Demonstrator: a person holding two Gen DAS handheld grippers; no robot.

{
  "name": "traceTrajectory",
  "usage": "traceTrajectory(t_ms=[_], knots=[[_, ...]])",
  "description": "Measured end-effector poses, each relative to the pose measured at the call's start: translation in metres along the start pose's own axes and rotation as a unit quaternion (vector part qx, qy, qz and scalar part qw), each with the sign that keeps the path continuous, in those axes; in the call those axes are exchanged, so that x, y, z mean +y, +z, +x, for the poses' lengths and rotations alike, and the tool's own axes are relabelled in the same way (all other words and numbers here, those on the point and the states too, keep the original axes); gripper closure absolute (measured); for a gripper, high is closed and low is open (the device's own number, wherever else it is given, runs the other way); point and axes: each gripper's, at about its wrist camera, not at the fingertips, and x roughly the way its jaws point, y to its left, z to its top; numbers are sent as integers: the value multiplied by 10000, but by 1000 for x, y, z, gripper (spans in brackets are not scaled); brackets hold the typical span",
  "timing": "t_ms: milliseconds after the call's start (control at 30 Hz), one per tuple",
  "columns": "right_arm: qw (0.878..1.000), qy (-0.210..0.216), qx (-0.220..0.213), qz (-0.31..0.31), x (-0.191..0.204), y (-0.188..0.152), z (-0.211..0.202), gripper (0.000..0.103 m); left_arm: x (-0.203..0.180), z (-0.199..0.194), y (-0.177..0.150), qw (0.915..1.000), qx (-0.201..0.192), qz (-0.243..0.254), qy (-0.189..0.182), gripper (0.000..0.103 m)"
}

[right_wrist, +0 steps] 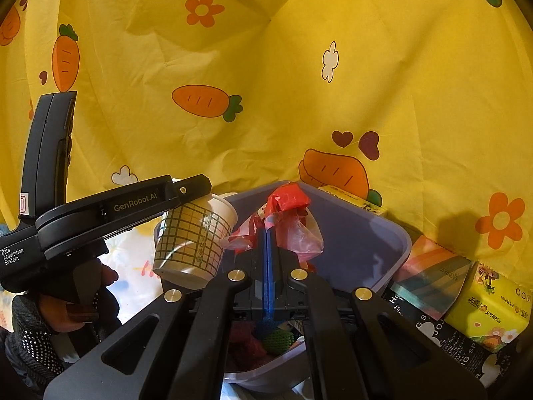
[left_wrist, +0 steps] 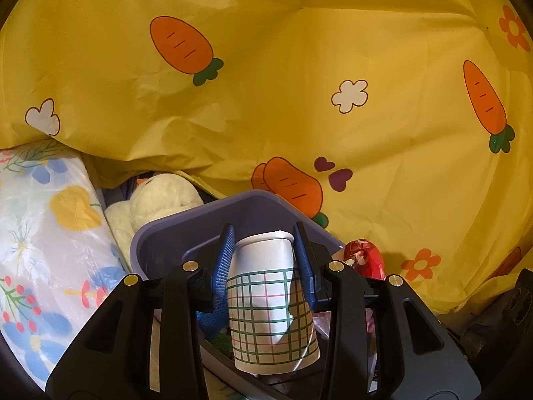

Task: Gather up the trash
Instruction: 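Open both grippers over the grey bin to drop the bag and cup, then withdraw both open grippers from the bin back toward the table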

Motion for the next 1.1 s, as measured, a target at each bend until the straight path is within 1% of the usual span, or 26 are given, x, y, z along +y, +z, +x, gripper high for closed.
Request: traceTrajectory(t_ms=[200, 267, 300, 367, 400, 433, 467, 500, 533, 567, 600, 633, 667, 700, 733, 833, 900, 1100], knots=[[10000, 7, 21, 17, 0, -1, 2, 102, 2, 0, 0, 10000, -1, -30, -16, 67], [10000, 20, 37, 31, 0, -1, 3, 102, 2, 1, 0, 10000, 13, -23, 15, 65], [10000, 26, 48, 41, 0, -1, 3, 102, 2, 1, -1, 10000, 21, -19, -2, 63], [10000, 30, 38, 38, 0, -2, 3, 98, 4, 0, -1, 10000, 8, 6, 33, 52], [10000, 2, 31, 27, 0, -2, 3, 87, 6, -3, -2, 10000, -20, 8, 73, 43], [10000, -24, 8, 33, 0, -3, 2, 67, 8, -6, -3, 9999, -55, 0, 159, 29], [10000, -42, -44, 60, -1, -3, 0, 56, 12, -10, -3, 9996, -106, -27, 278, 23], [9999, -70, -97, 69, -2, -4, -1, 47, 16, -16, -3, 9991, -173, -88, 376, 13], [9998, -129, -112, 58, -2, -5, -2, 47, 22, -22, -2, 9986, -231, -175, 452, 9], [9997, -184, -132, 68, -4, -5, -2, 45, 28, -29, -3, 9979, -281, -260, 524, 7], [9996, -219, -146, 109, -6, -6, -3, 39, 34, -36, -3, 9971, -324, -312, 609, 6], [9995, -244, -141, 166, -8, -7, -3, 35, 40, -43, -3, 9961, -349, -328, 738, 6], [9994, -254, -135, 215, -10, -7, -3, 34, 45, -49, -4, 9948, -370, -321, 897, 6], [9992, -266, -132, 261, -11, -8, -4, 30, 50, -56, -5, 9933, -390, -319, 1043, 6], [9991, -271, -139, 295, -11, -8, -5, 26, 54, -63, -7, 9920, -406, -321, 1148, 6], [9991, -247, -186, 298, -5, -9, -11, 20, 64, -82, -13, 9889, -420, -288, 1398, 6], [9991, -233, -210, 294, 1, -9, -16, 16, 69, -94, -18, 9866, -447, -233, 1550, 6], [9991, -175, -320, 237, 19, -8, -32, 15, 77, -135, -33, 9792, -587, -151, 1934, 6]])
